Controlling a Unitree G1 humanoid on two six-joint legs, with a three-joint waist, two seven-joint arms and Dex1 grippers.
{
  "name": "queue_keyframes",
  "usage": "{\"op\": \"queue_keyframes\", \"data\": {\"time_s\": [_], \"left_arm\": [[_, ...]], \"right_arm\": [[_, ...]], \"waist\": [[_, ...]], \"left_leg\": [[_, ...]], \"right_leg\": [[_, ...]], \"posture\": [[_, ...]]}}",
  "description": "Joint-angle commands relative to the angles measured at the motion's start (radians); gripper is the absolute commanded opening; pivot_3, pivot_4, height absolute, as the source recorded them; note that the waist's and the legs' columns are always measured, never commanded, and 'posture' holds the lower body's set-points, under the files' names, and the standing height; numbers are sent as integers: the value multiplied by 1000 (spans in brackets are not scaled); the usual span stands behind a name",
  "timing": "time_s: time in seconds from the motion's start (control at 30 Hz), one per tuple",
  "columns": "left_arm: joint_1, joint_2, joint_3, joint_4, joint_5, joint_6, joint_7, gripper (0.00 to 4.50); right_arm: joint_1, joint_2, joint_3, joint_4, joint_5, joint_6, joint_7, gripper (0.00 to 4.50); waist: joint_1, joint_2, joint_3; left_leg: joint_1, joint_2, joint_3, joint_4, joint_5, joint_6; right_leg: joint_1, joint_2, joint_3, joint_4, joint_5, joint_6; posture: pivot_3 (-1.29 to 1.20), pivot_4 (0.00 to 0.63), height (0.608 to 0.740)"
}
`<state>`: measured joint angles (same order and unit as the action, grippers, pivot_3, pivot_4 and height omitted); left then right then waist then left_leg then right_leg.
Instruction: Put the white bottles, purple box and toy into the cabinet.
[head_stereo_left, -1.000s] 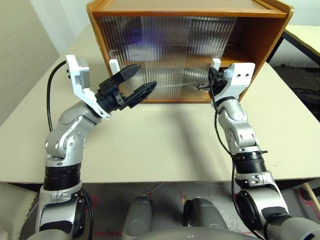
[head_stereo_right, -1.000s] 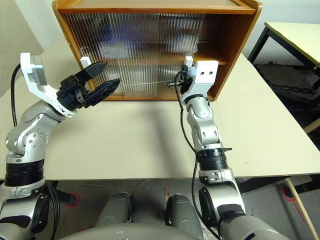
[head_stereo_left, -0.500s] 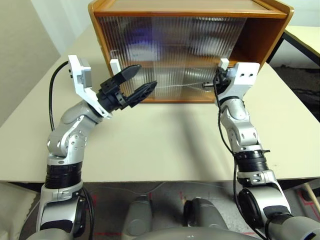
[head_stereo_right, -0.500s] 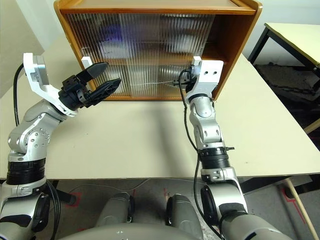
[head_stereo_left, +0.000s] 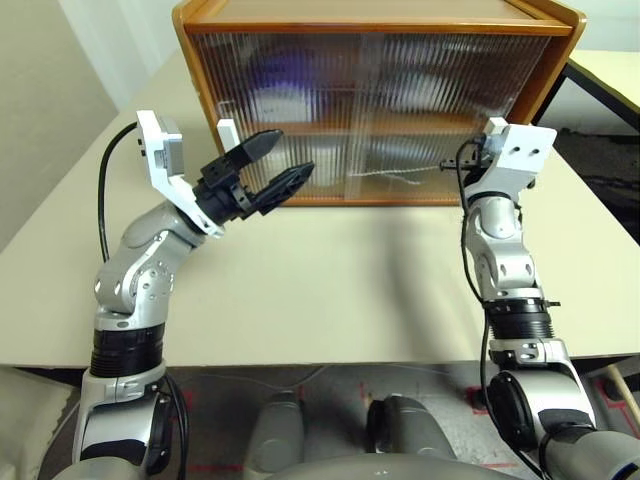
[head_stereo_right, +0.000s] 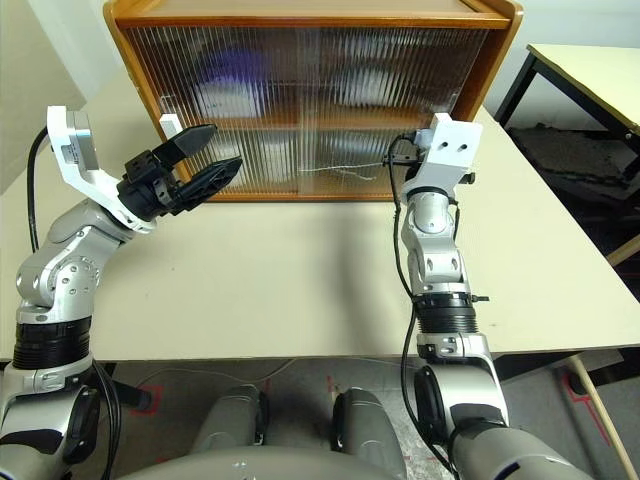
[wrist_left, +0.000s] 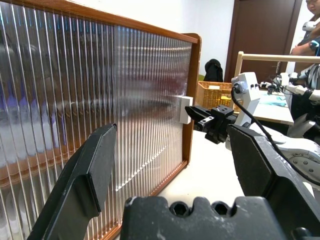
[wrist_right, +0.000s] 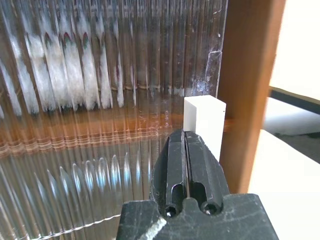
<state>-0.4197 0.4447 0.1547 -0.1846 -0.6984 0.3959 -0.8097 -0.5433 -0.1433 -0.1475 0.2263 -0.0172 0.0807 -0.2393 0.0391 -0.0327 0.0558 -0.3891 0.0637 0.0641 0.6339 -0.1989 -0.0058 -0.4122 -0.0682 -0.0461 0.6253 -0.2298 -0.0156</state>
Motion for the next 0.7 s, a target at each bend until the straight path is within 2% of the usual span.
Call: {"op": "queue_keyframes", "data": {"time_s": [0.03, 0.33, 0.63, 0.7], "left_arm": [[-12, -1, -14, 4, 10, -5, -10, 4500], [-11, -1, -16, 6, 11, -7, -11, 4500], [1, 3, -13, 6, 9, -5, -17, 4500], [23, 3, -10, 11, 15, -10, -15, 4500]], "right_arm": [[-2, -14, -35, 24, -21, -6, -44, 41], [20, -15, -13, -7, -22, -21, -3, 41], [226, -39, 75, -281, -27, 7, 155, 41], [302, -56, 81, -317, -19, -3, 201, 490]], "waist": [[-1, 0, 0], [-8, 0, 0], [-28, 0, 0], [-29, 0, 0]], "left_leg": [[0, 0, 0, 0, 0, 0], [-1, 0, 0, -1, 1, 1], [0, 0, 0, -2, 0, 1], [1, 1, 0, -3, 0, 0]], "right_leg": [[0, 0, 0, 0, 0, 0], [0, 0, 0, -1, 0, 0], [0, 1, 0, 0, -2, 0], [0, 1, 0, 0, -2, 0]], "posture": [[102, 0, 740], [100, 0, 740], [95, 0, 740], [96, 0, 740]]}}
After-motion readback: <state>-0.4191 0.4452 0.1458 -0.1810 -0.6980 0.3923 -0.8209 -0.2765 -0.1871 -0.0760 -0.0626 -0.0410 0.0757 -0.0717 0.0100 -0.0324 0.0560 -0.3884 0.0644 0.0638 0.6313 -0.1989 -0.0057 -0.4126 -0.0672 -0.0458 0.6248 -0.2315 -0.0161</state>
